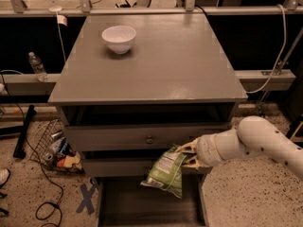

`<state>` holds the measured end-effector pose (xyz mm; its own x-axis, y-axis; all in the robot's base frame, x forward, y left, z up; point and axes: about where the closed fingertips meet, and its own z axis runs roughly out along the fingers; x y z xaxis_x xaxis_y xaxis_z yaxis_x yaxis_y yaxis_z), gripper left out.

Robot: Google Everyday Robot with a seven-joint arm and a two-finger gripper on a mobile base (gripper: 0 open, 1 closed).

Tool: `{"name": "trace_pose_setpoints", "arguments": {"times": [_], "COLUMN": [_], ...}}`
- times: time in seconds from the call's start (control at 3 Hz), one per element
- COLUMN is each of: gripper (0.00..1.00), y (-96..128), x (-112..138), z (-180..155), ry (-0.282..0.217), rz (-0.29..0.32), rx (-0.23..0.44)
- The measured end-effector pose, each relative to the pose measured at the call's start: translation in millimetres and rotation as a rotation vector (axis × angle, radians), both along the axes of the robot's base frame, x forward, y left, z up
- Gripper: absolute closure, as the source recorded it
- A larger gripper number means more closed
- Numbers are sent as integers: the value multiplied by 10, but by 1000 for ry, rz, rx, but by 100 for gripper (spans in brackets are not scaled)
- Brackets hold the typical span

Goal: Pick green jalapeno chip bag from bottom drawer and place on counter

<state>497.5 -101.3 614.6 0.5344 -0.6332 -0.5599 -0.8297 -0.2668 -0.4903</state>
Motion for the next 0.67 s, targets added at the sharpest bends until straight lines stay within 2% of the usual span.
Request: {"name": "trace_pose_setpoints", "arguments": {"times": [0.67], "gripper": [100], "y": [-116], "x": [-15], "z": [587], "ry": [-54], "rz": [-75], "rx": [31]}}
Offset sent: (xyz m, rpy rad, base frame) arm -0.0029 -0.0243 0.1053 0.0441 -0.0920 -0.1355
